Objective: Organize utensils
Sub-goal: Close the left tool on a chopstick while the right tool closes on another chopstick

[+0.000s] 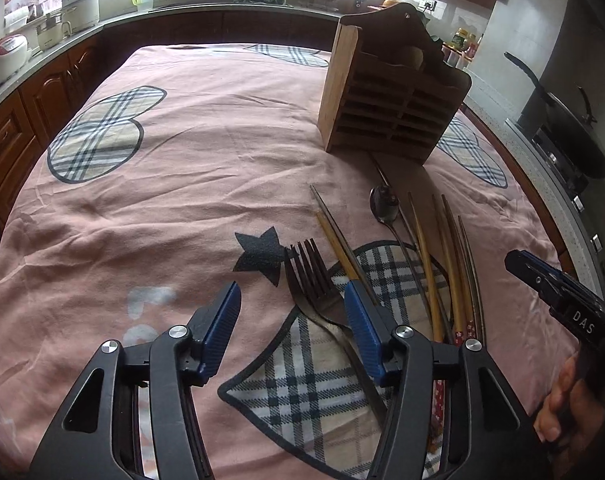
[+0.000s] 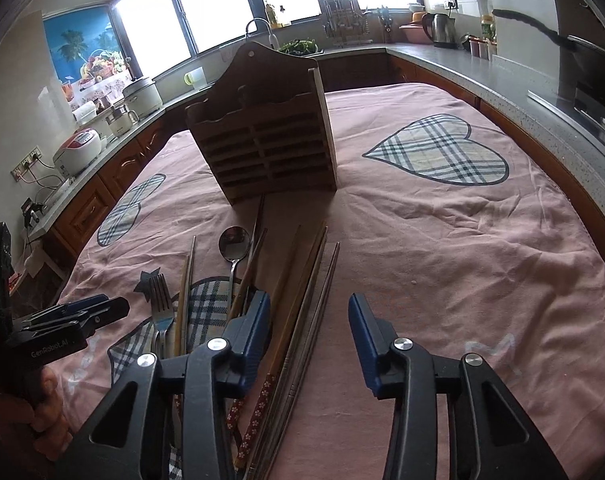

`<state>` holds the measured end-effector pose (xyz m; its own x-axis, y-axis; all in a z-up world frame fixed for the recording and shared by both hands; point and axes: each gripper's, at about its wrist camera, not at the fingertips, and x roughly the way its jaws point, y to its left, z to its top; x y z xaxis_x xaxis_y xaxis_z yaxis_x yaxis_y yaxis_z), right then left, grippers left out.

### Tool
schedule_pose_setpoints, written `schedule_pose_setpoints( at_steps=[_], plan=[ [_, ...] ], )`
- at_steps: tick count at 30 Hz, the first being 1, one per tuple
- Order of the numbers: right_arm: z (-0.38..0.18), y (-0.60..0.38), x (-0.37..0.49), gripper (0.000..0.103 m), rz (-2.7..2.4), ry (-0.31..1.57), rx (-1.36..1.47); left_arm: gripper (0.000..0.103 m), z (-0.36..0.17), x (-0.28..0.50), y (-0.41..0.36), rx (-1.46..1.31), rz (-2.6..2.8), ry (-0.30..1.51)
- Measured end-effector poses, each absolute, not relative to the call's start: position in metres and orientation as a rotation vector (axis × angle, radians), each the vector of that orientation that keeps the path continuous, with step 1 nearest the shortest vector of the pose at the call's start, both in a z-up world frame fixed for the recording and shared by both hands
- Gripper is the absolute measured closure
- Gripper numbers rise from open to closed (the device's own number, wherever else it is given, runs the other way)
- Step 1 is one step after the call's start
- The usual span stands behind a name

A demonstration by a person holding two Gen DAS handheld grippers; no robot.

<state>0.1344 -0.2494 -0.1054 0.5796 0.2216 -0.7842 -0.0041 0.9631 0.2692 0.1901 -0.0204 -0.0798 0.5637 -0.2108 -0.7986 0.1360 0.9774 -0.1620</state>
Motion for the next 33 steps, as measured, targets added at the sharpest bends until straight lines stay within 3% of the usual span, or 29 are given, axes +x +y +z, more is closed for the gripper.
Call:
schedule_pose_setpoints(
  at_steps=[5,15,20,25,33],
  plan=[
    [-0.119,-0.255,0.156,0.073,0.116,0.992,0.260,0.050,-0.076,0.222,-0.024,-0.087,-0.213,0.958],
    [-0.141,-0.260,0.190,0.077,0.104,1.070,0.281,0.064,-0.098,0.283,-0.043,-0.117,-0.275,1.083],
    [-0.151,-0.258,0.200,0.082,0.110,1.105,0.273,0.085,-0.107,0.299,-0.057,-0.099,-0.302,1.128],
    [-0.152,-0.258,0.208,0.086,0.107,1.128,0.256,0.093,-0.110,0.308,-0.065,-0.078,-0.311,1.145],
    [-0.152,-0.242,0.221,0.087,0.094,1.142,0.134,0.094,-0.110,0.311,-0.087,0.046,-0.321,1.113]
  ],
)
